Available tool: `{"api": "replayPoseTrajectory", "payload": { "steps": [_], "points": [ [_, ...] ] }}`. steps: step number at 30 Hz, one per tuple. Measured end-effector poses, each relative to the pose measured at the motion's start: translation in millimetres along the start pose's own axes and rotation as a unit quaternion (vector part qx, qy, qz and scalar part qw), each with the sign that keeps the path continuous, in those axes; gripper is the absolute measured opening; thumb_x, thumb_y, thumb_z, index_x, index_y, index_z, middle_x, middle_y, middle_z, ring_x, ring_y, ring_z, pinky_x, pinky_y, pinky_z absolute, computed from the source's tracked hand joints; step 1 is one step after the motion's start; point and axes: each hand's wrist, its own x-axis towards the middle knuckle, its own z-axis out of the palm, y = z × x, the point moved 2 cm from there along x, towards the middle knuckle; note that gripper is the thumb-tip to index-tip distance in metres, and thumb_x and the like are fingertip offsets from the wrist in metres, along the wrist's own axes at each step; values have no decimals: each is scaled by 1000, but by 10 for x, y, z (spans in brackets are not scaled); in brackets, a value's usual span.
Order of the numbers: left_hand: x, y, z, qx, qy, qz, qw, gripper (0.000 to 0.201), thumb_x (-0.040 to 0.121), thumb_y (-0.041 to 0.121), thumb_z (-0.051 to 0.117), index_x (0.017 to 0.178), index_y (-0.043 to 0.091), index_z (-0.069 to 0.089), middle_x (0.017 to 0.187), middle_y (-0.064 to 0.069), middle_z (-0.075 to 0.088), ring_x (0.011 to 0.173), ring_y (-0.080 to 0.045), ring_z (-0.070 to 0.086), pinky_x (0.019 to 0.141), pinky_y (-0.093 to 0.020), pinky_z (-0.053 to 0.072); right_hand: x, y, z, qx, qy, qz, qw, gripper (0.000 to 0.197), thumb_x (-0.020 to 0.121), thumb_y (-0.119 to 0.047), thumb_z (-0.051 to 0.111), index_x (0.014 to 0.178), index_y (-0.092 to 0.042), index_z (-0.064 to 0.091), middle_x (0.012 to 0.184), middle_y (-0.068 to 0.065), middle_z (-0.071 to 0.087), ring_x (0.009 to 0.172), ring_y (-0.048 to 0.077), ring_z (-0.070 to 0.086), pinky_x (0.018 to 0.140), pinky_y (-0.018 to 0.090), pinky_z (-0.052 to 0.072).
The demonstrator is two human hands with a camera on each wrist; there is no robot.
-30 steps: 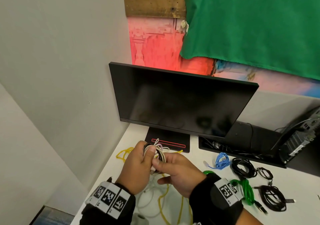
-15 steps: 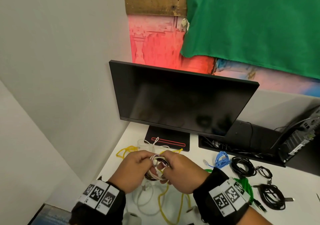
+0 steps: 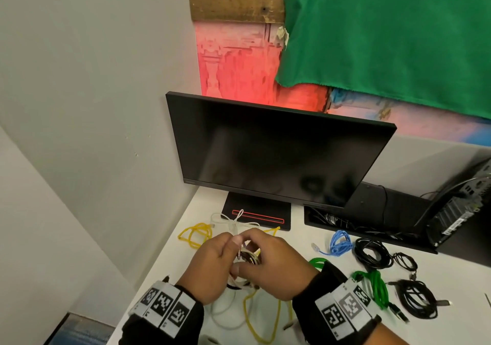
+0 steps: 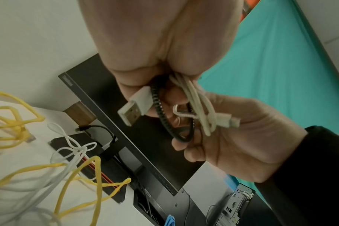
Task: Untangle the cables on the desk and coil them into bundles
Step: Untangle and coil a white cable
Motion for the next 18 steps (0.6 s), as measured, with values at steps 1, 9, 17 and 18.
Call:
{"api": "replayPoseTrajectory", "payload": {
  "steps": [1,9,17,18],
  "points": [
    [-3,12,13,1,7,4,1000,33,101,26,45,70,27,55,58,18,58,55,2,52,57,-12,39,5,7,-6,2,8,7,1000,43,74,-52,67,112,-37,56,100,-15,61,72,-1,55,66,20,44],
    [46,-1,-57,-26,134,-25,990,36,101,28,44,69,12,50,57,-3,52,50,-11,46,52,-20,38,-11,41,-110,21,21,20,999,31,68,-58,61,74,-27,62,73,-6,70,61,5,64,57,23,50],
    [115,87,-5,37,157,-3,987,30,100,35,41,72,27,43,60,5,51,57,-12,51,55,-19,35,-28,99,14,441,-49,116,889,24,78,-45,73,79,-21,72,85,9,73,72,17,66,59,29,50],
    [114,95,8,50,170,0,984,29,100,35,41,72,28,43,61,6,52,59,-9,51,55,-15,35,-27,91,28,451,-56,117,883,29,73,-49,77,79,-22,70,82,6,71,72,17,66,60,28,50]
  ]
}}
